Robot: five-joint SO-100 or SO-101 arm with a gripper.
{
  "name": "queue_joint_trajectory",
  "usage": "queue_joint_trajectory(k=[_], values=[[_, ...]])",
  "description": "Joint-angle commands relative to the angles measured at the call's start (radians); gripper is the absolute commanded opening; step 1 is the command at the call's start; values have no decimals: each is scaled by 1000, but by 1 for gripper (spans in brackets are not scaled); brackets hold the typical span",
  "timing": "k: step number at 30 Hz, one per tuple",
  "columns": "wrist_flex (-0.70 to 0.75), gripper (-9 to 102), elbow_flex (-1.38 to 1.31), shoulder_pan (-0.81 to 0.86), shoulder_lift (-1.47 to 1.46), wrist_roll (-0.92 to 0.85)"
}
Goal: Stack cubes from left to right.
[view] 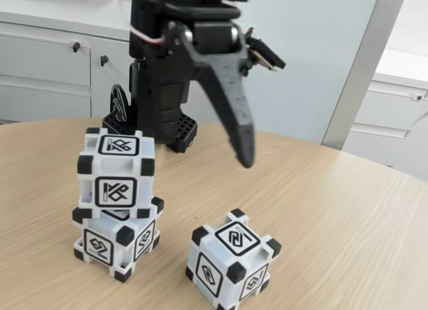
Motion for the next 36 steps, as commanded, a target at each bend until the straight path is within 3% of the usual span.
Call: queue_joint_trajectory(k=[1, 8, 16, 26, 36], values=[[-25, 49, -15, -25, 2, 15], [-202, 46, -18, -75, -117, 21], [-268, 44, -23, -74, -284, -84], [-465, 44, -23, -74, -357, -115], [-518, 44, -25, -77, -483, -94]])
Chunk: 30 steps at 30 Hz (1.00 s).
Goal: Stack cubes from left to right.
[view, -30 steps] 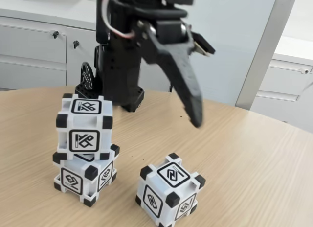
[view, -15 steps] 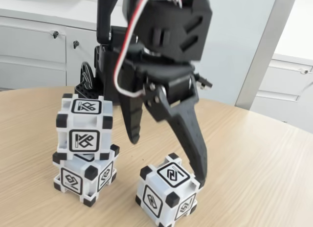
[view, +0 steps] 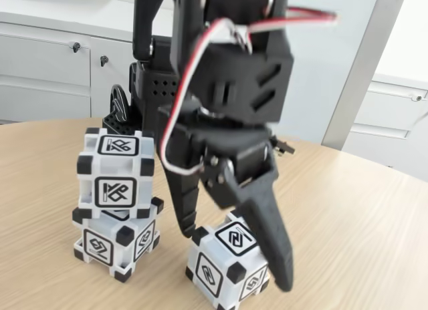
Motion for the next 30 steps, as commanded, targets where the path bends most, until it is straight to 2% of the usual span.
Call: queue_joint_trajectory(k=[1, 14, 30], values=[[-11, 43, -23, 5, -6, 8], [-11, 37, -110, 3, -114, 103], [-9, 26, -123, 3, -138, 137]])
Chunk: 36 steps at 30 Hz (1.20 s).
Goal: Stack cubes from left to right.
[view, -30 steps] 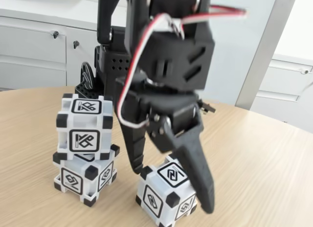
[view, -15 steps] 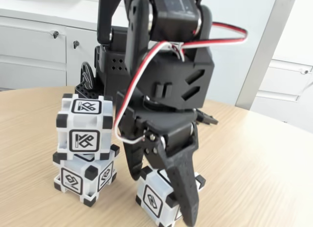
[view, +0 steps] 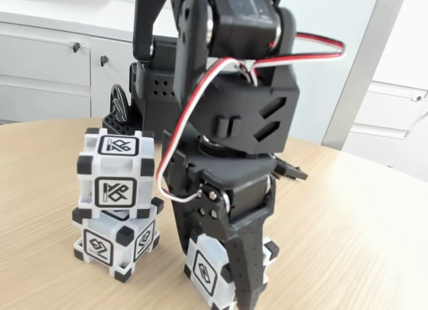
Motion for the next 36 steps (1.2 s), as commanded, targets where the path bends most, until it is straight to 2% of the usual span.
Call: queue_joint_trajectory(k=[1, 14, 36], values=[[6, 26, -31, 5, 5, 5], [15, 20, -31, 8, 34, 48], [17, 20, -12, 28, 540, 190]])
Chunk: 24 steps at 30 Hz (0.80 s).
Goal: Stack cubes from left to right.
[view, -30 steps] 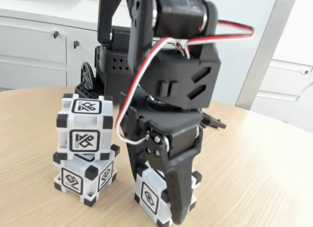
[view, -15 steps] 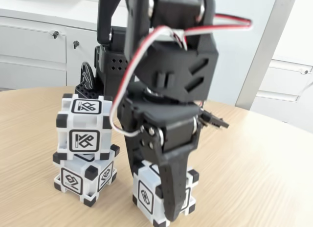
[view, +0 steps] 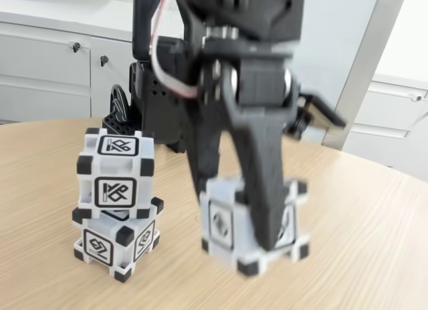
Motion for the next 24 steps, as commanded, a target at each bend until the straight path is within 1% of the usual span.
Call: queue_joint_trajectory(k=[1, 9, 11, 17, 21, 24], values=[[-3, 19, -6, 15, 143, 41], [14, 19, -5, 17, 347, 129], [58, 19, -5, 17, 388, 129], [250, 19, -6, 17, 503, 127], [301, 19, -6, 23, 561, 163], [313, 19, -6, 98, 581, 186]])
